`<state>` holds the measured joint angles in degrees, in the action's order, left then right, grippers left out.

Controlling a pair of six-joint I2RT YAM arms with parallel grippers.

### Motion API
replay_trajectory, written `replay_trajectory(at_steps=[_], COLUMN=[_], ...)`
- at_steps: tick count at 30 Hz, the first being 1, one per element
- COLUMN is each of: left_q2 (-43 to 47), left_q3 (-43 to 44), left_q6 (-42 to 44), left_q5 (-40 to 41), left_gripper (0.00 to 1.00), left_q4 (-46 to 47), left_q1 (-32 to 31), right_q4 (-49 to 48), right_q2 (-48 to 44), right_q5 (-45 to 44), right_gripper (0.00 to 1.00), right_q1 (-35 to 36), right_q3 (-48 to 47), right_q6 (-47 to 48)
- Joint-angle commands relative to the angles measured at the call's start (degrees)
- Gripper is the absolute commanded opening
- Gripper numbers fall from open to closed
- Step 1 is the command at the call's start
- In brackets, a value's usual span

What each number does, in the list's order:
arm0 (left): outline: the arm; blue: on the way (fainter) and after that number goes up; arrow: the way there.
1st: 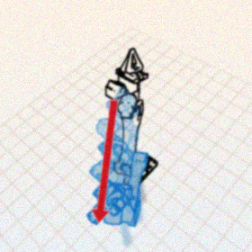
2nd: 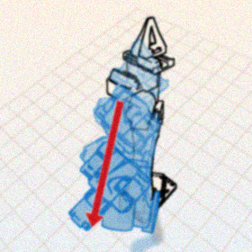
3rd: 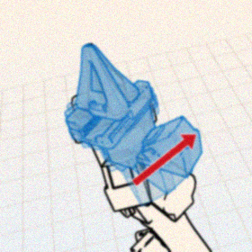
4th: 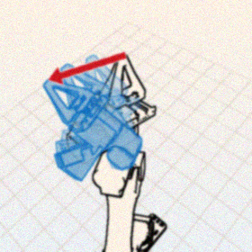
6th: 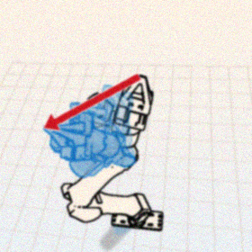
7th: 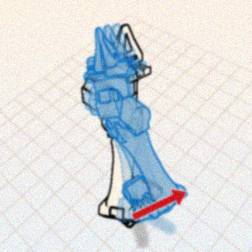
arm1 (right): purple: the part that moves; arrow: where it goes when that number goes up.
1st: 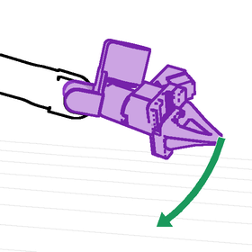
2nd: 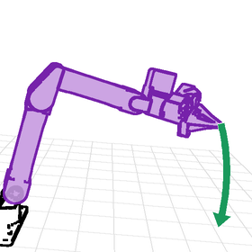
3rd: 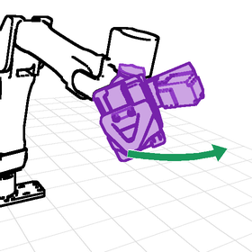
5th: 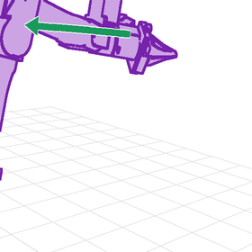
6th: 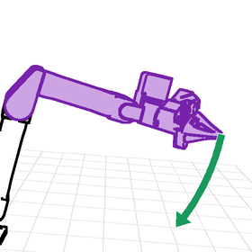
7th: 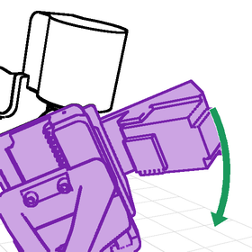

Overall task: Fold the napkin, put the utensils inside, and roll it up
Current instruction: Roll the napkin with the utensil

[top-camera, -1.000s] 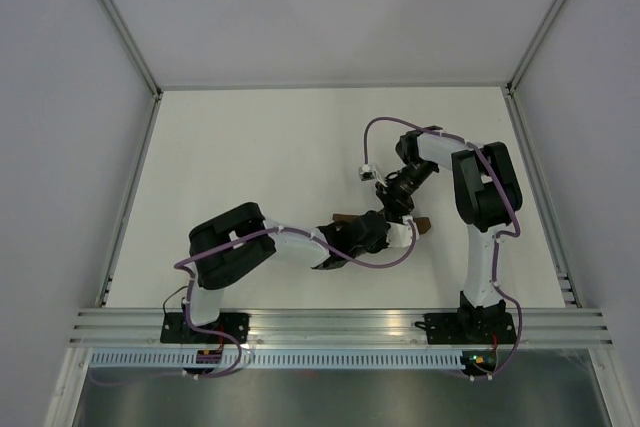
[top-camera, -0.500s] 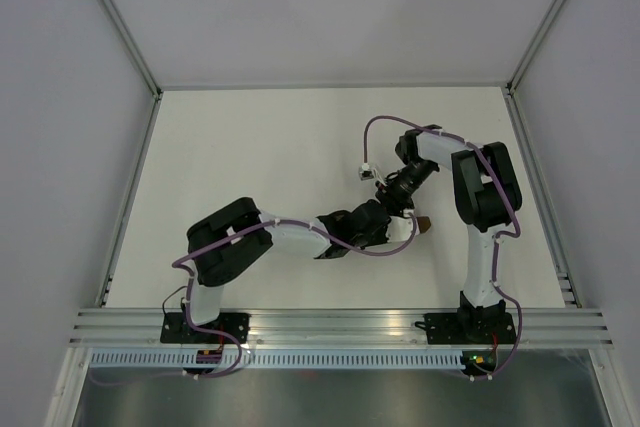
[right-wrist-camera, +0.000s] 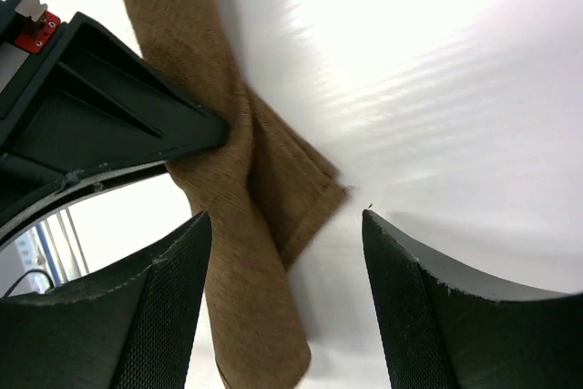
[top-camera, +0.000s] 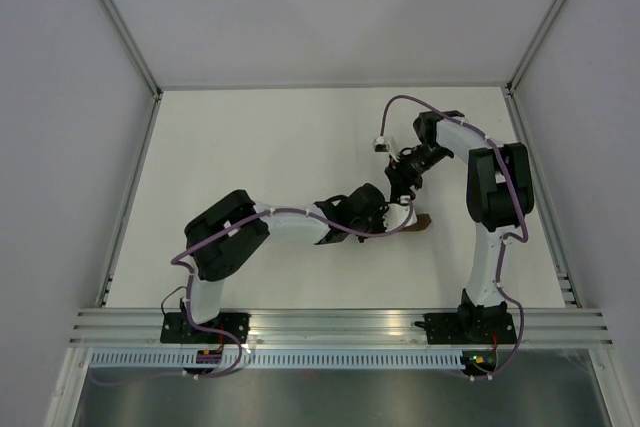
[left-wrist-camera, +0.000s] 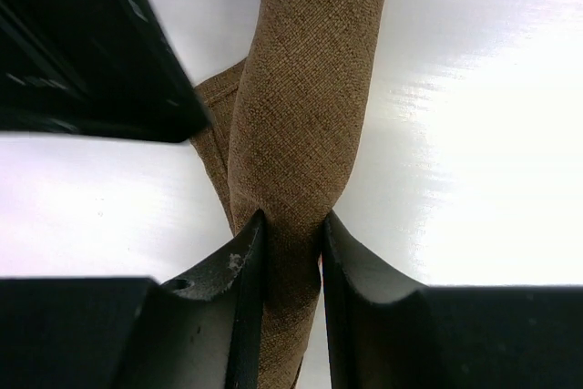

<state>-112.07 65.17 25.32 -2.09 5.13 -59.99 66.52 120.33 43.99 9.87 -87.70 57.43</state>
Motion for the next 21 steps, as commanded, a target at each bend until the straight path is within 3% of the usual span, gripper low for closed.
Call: replay_trajectory(at_steps=[1, 21], left_q2=[-3.1, -7.2], left_q3=[1.3, 7.4], left_q6=[-5.4, -12.8], left_q5=[-7.0, -20.8], left_gripper=[0.15, 0.17], left_q4=[-8.2, -15.9], left_q1=[1.1, 8.7], right_q4=[-3.5, -10.2], right_q2=[-4.6, -16.0], right_q5=[3.2, 6.4], right_gripper=[0.73, 0.72], right_q1=[-2.0, -11.4], right_q3=[-2.7, 6.8], right_q6=[-4.3, -8.3])
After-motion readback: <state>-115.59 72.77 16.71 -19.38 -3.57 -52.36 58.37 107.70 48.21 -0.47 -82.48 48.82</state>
